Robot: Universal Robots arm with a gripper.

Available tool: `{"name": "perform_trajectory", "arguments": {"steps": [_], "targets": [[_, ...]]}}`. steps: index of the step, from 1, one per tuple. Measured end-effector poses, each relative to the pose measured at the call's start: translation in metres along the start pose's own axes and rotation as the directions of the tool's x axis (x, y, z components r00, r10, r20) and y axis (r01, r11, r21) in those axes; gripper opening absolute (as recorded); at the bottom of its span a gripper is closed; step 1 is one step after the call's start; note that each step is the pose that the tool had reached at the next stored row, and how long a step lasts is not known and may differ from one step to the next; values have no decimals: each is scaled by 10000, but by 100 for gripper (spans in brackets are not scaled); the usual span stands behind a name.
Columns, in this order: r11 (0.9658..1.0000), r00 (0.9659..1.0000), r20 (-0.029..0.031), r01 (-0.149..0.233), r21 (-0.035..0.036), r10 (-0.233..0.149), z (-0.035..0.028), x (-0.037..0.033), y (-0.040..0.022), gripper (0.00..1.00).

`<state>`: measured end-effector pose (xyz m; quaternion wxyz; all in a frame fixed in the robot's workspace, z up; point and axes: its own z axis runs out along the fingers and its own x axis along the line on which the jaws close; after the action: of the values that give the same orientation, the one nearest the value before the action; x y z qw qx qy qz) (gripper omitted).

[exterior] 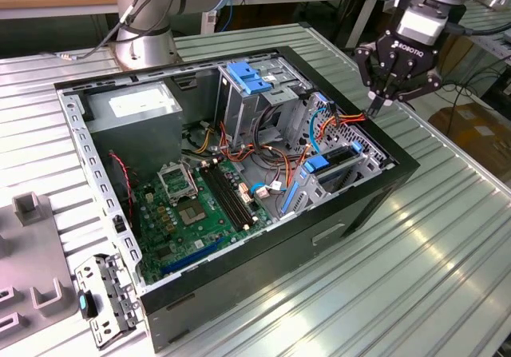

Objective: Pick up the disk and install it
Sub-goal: 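Insert the first disk wire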

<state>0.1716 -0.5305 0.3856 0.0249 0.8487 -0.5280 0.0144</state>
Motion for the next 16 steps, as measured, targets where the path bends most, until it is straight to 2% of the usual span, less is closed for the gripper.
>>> {"name": "perform_trajectory", "arguments": {"steps": [3,8,9,11,12,14,15,16], "targets": [[9987,9987,-15,512,26,-512,1,1,-4,11],[9964,9964,-25,843,42,-843,2,-44,-53,11],[9946,9946,-28,1038,53,-1038,5,-48,-57,11],[9870,9870,-51,1605,78,-1604,5,-48,-59,11],[9858,9859,-53,1675,81,-1675,5,-49,-58,11],[9857,9858,-53,1682,82,-1681,6,-49,-58,11],[9857,9857,-53,1682,82,-1682,6,-49,-58,17],[9857,9857,-53,1683,82,-1682,5,-49,-58,17]]}}
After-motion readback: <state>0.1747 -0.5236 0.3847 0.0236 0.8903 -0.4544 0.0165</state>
